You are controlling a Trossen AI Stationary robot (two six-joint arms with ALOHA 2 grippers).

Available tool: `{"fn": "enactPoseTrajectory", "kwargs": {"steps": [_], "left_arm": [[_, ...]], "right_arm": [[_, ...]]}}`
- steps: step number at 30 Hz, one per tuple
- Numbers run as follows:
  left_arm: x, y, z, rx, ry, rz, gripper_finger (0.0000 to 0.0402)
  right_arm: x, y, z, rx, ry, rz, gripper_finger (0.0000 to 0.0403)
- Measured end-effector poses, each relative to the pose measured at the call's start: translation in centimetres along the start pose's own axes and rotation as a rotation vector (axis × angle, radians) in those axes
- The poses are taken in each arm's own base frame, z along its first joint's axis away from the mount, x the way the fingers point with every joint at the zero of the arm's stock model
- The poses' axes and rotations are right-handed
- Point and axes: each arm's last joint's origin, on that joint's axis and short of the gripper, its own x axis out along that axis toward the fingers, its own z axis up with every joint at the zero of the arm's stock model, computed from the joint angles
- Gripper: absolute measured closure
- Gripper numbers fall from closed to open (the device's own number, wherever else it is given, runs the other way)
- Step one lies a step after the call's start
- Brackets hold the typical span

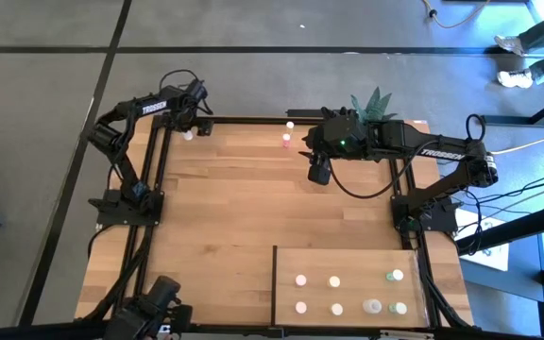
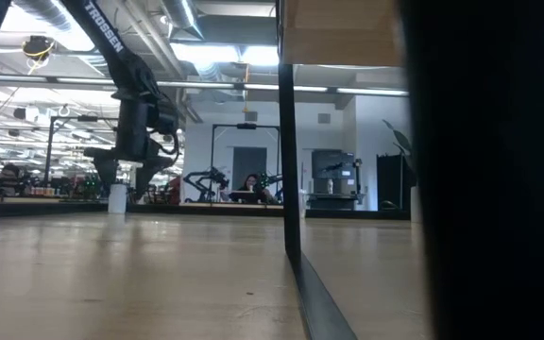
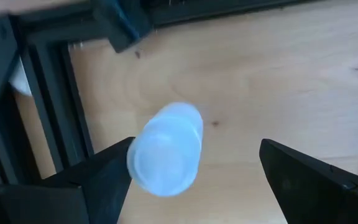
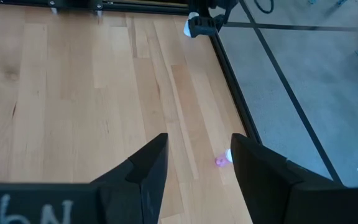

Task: Pick and place medicine bottles onto shelf by color
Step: Put the top transparent pill bottle on the shelf aligned with the other transparent pill bottle

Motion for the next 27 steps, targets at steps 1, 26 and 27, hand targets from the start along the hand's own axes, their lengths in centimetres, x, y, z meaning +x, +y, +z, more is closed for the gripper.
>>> {"fn": "enactPoseTrajectory", "kwargs": {"steps": [1,26,27], "left_arm": [[0.00,-0.23,0.05,0.012,-0.013,0.001,0.0069],[-0.08,-0.12,0.06,0.072,-0.031,0.057,0.0200],[-0.08,-0.12,0.06,0.072,-0.031,0.057,0.0206]], "right_arm": [[0.00,-0.01,0.00,-0.001,0.000,0.000,0.0226],[0.00,0.00,0.00,-0.001,0.000,0.000,0.0226],[0.00,0.00,0.00,-0.001,0.000,0.000,0.0226]]}}
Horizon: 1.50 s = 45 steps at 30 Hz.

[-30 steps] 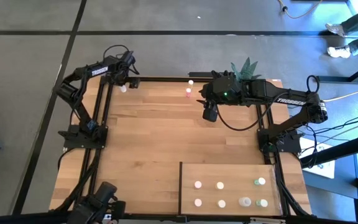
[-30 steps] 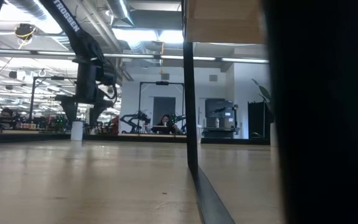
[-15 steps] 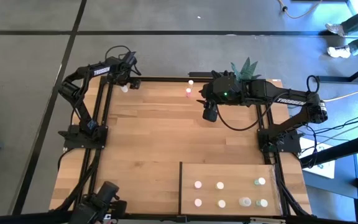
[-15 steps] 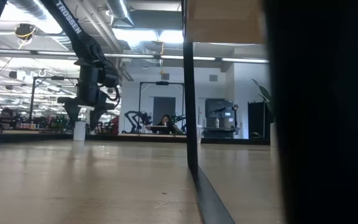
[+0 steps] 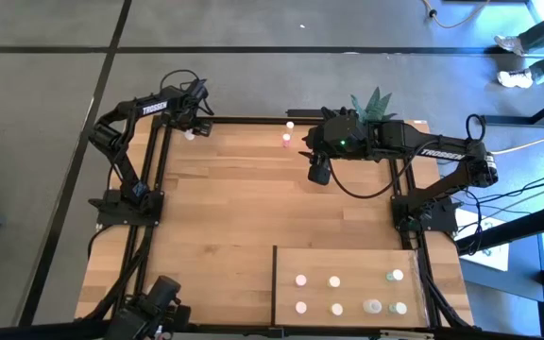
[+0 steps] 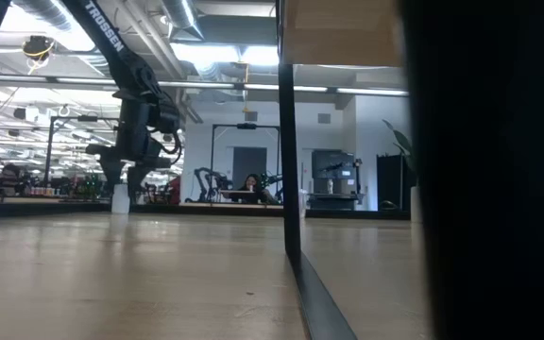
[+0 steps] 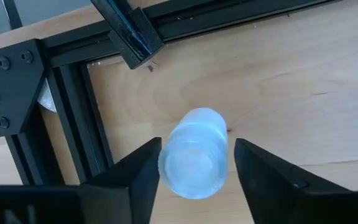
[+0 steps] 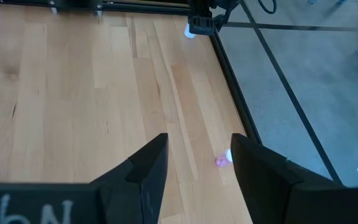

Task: Pick and place medicine bottles onto shelf by color
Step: Put the top transparent pill bottle on the shelf aligned with the other transparent pill bottle

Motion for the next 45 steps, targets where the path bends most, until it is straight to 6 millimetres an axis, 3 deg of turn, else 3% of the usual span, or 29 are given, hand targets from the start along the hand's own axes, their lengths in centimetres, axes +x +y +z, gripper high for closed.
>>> {"fn": "enactPoseTrajectory", "kwargs": {"steps": [12,30,36,45], "left_arm": [[-0.1,0.0,0.0,0.026,0.000,-0.001,0.0261],[-0.5,-0.3,-0.4,0.121,0.034,-0.115,0.0264],[-2.6,-0.2,-1.0,0.173,-0.004,-0.144,0.0264],[-7.5,-0.9,-2.8,0.283,-0.174,-0.189,0.0264]], "right_arm": [[0.0,0.0,0.0,0.000,0.000,0.000,0.0226],[0.0,0.0,0.0,0.000,0.000,0.000,0.0226],[0.0,0.0,0.0,0.000,0.000,0.000,0.0226],[0.0,0.0,0.0,0.001,0.000,0.000,0.0226]]}}
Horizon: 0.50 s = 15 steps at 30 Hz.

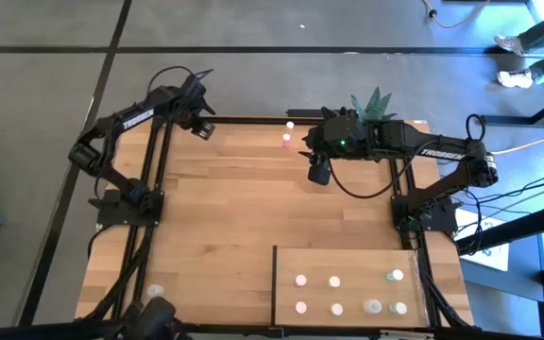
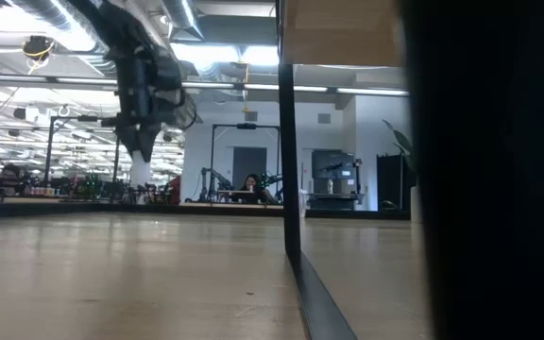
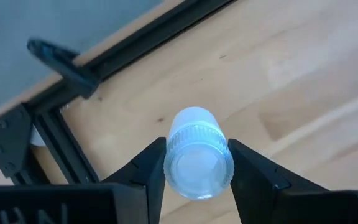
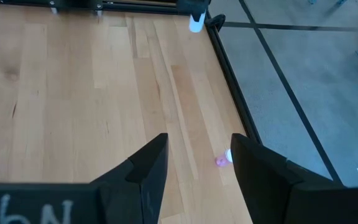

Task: Pick and place medicine bottles onto shelf by color
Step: Put the top transparent pill bottle on the shelf aligned with the other transparent pill bottle

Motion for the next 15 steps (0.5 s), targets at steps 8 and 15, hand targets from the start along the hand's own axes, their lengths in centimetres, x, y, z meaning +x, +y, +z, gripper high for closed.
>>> {"fn": "enactPoseTrajectory", "kwargs": {"steps": [8,15], "left_arm": [[-3.7,-4.0,-2.1,0.208,-0.054,-0.093,0.0264],[-4.5,-9.1,-4.4,0.423,-0.004,-0.153,0.0264]], "right_arm": [[0.0,0.0,0.0,-0.001,0.000,0.000,0.0226],[0.0,0.0,0.0,-0.001,0.000,0.000,0.0226]]}}
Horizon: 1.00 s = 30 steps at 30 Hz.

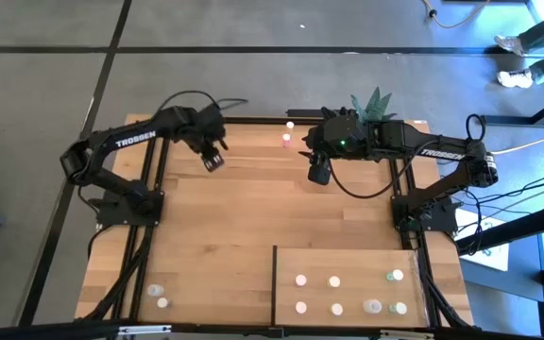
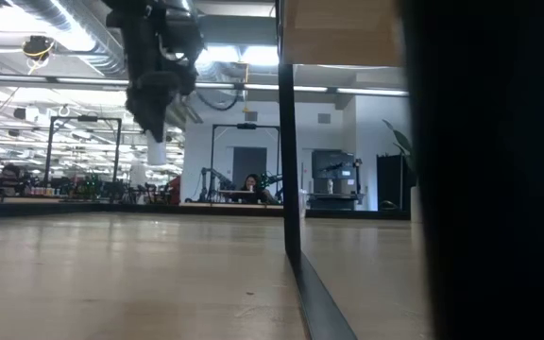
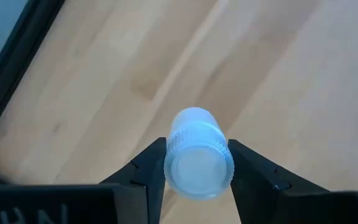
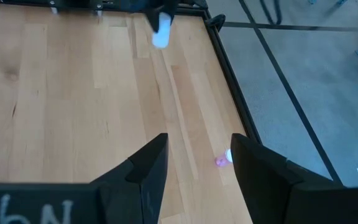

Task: Pick and place medicine bottles onto shelf by color
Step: Put the top transparent pill bottle on the shelf aligned with the other transparent pill bottle

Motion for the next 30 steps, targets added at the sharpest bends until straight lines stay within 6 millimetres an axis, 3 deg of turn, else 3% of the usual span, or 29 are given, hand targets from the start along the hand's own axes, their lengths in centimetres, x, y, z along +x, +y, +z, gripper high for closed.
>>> {"fn": "enactPoseTrajectory", "kwargs": {"steps": [7,17,30], "left_arm": [[-0.3,-3.7,0.9,0.071,-0.129,-0.082,0.0264],[-0.6,-7.9,1.5,0.176,-0.246,-0.183,0.0264],[4.2,-12.5,4.9,0.333,-0.134,-0.219,0.0264]], "right_arm": [[0.0,0.1,0.0,-0.004,-0.002,0.026,0.0226],[-0.1,0.9,0.1,-0.082,-0.040,0.325,0.0226],[-0.4,1.5,-0.1,-0.081,-0.042,0.527,0.0226]]}}
